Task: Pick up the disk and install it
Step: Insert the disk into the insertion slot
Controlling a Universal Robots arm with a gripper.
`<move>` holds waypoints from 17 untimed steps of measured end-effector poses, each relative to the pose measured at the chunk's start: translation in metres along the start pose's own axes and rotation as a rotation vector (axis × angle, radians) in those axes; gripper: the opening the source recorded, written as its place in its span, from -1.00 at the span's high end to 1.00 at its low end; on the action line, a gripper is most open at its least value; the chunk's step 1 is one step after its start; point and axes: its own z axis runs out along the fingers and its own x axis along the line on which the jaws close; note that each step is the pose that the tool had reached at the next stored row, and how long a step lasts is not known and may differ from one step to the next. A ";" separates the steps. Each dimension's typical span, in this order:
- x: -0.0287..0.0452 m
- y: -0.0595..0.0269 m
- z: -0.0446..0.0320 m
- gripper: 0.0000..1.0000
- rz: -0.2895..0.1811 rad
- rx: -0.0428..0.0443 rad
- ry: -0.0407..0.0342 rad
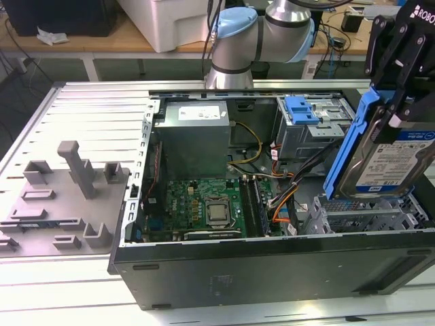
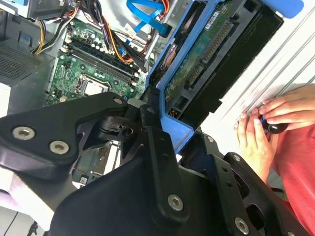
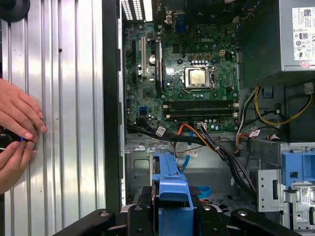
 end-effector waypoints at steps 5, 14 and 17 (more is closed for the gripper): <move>0.0000 0.0000 0.0012 0.26 -0.002 0.0001 -0.0013; -0.0009 -0.0010 0.0030 0.26 -0.008 0.0004 -0.0074; -0.0010 -0.0017 0.0036 0.26 -0.009 0.0003 -0.0109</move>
